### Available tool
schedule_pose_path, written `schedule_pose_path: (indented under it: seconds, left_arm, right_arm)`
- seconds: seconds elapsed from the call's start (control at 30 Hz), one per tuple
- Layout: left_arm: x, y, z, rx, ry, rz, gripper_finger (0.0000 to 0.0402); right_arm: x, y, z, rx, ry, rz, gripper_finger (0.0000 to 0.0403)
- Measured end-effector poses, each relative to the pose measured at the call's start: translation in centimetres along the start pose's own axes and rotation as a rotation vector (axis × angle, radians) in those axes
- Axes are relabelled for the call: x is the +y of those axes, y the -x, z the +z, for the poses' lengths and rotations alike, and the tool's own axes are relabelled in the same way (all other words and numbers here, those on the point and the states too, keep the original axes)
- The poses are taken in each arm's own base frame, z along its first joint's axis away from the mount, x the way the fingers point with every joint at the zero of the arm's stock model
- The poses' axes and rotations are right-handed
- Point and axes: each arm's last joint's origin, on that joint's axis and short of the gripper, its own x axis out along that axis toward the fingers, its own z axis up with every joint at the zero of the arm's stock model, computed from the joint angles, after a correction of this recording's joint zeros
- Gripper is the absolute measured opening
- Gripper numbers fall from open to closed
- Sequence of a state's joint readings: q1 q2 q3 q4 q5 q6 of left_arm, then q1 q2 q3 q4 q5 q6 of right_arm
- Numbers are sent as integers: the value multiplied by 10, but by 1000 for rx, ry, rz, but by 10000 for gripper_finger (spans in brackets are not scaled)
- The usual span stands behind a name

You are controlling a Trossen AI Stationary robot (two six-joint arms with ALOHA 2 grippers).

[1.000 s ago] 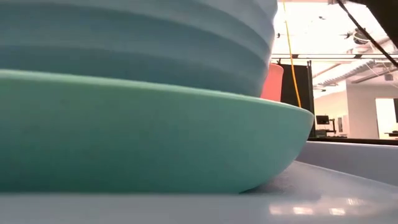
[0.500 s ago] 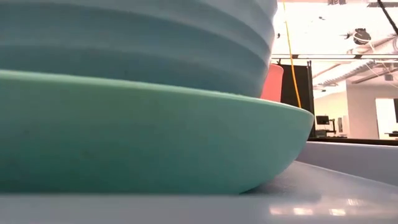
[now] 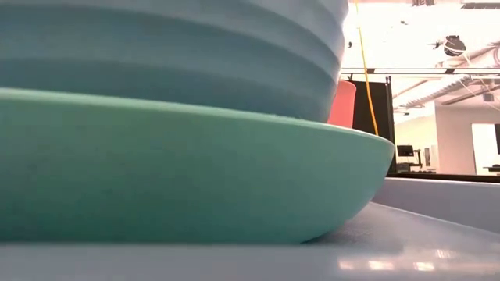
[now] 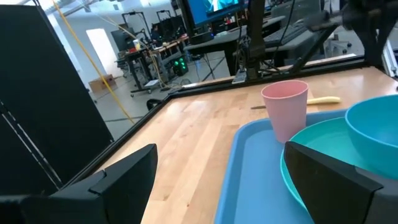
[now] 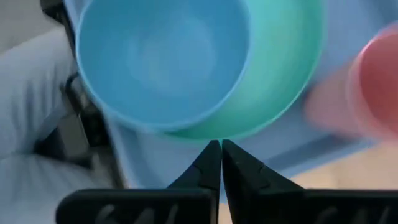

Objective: Set up tray
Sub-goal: Adjust the blue bowl on the green plate in the blue tray

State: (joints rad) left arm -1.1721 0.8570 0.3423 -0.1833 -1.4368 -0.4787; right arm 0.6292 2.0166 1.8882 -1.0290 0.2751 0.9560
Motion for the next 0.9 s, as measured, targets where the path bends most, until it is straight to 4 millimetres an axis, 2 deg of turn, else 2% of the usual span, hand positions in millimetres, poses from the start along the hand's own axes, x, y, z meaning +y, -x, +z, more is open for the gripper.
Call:
schedule_pose_path:
  seconds: [0.1, 0.23, 0.37, 0.57, 0.9]
  left_arm:
    - [0, 0, 0, 0, 6, 0, 351]
    - [0, 0, 0, 3, 10, -6, 351]
    - [0, 0, 0, 3, 6, -6, 351]
    - [0, 0, 0, 7, 5, -14, 351]
    - [0, 0, 0, 9, 6, -16, 351]
  right_arm:
    - [1, -12, -7, 36, -5, 29, 1]
    - [0, -33, -4, 89, -52, 173, 0]
    - [-7, -49, -3, 123, -80, 229, 0]
    - [-12, -59, -3, 161, -108, 254, 0]
    - [-10, -66, 3, 81, -45, 335, 0]
